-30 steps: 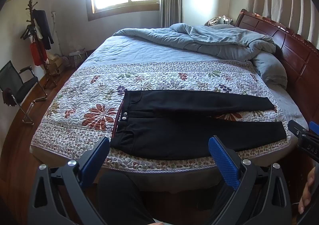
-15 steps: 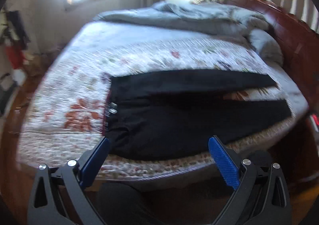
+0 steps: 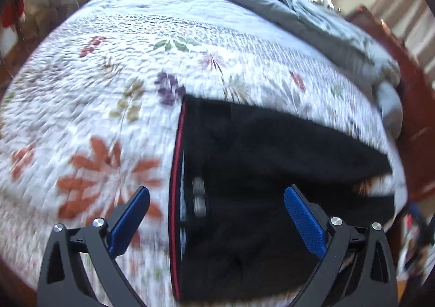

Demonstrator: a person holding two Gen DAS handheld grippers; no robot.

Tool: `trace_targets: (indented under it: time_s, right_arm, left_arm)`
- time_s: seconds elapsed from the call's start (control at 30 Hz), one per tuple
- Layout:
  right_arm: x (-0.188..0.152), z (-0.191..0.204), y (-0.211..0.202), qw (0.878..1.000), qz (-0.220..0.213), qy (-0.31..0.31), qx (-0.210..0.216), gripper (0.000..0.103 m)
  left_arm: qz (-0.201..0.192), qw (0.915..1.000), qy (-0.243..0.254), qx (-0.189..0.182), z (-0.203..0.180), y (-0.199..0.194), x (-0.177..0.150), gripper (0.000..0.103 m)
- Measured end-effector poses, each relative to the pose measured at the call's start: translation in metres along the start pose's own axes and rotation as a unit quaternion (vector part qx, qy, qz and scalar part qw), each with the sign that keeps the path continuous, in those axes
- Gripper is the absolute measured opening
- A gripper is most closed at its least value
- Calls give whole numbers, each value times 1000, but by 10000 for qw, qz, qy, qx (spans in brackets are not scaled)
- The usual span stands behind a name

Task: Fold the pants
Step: 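Lower the left tool onto the trouser waistband while the right tool reaches the leg hems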

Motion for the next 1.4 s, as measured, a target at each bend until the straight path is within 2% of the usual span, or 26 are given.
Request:
trace_targets:
  time_s: [0.17,0.27,0.33,0.4,0.5,0.6,0.63,0.67,0.7,0.8,0.9,0.97,1.03,1.1,1.17,1.23,1.27,1.3,1.33,1.37,1.4]
  right_arm:
    - [3,-2,35,9995,311,16,27,100]
    - [7,-3,53,9989,468,47,13,100]
    - [9,-3,62,9985,537,80,24,100]
    - [12,-5,70,9982,589,103,48,100]
    - [16,-6,83,9977,663,132,83,100]
    - [18,-7,94,9970,748,133,129,100]
    - [19,-8,96,9967,771,160,188,100]
    - [20,-11,98,9963,786,213,280,100]
    - [21,-13,99,9958,793,257,367,100]
    - [33,-27,95,9945,744,362,645,100]
    - [54,-48,86,9898,801,441,1096,100]
    - [73,-73,79,9863,868,434,1335,100]
    - [95,-111,72,9866,861,516,1288,100]
    - [115,-156,68,9847,885,771,1292,100]
    - [136,-211,68,9827,975,1029,1196,98]
    - [154,-266,76,9814,1113,1245,944,74]
    - [157,-285,78,9807,1139,1325,879,54]
    - [161,-304,82,9798,1139,1434,804,53]
    - [165,-326,88,9782,1165,1532,780,56]
    - [167,-341,96,9756,1255,1609,816,71]
    - [166,-352,102,9736,1323,1655,848,81]
  left_arm:
    - [93,9980,-250,-570,13,64,62,99]
    - [342,9955,-391,-793,19,103,82,96]
    - [554,9922,-462,-1021,23,127,91,88]
    - [743,9896,-426,-1158,24,147,96,86]
    - [980,9890,-213,-1084,23,170,98,87]
    - [997,9881,-31,-1171,22,176,99,86]
    - [987,9877,68,-1208,20,175,98,80]
    - [1012,9870,173,-1239,18,174,97,70]
    - [1080,9862,261,-1227,17,175,96,53]
    - [1128,9864,461,-1104,11,178,98,52]
    - [1233,9853,521,-1061,9,182,99,52]
    - [1291,9850,500,-1034,7,185,101,53]
    - [1256,9860,609,-916,3,184,100,51]
    - [1199,9877,631,-777,5,183,98,39]
    - [1206,9875,534,-866,8,182,96,30]
    - [1192,9882,471,-842,9,182,95,30]
    - [1199,9883,423,-838,10,183,95,30]
    - [1219,9884,361,-834,9,184,95,30]
    - [1252,9881,276,-844,11,186,95,33]
    - [1270,9879,191,-868,12,186,96,34]
    - [1286,9875,126,-906,12,187,96,38]
Point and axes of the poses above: each gripper's, at about its wrist camera, not at the fingertips, and y roughly the way its jaws point, z to its left, x to its top, the point moved 2 cm from there along y, roughly the way its jaws point, and after that the axes turned 11 degrees about x, right-handed, at the moved point
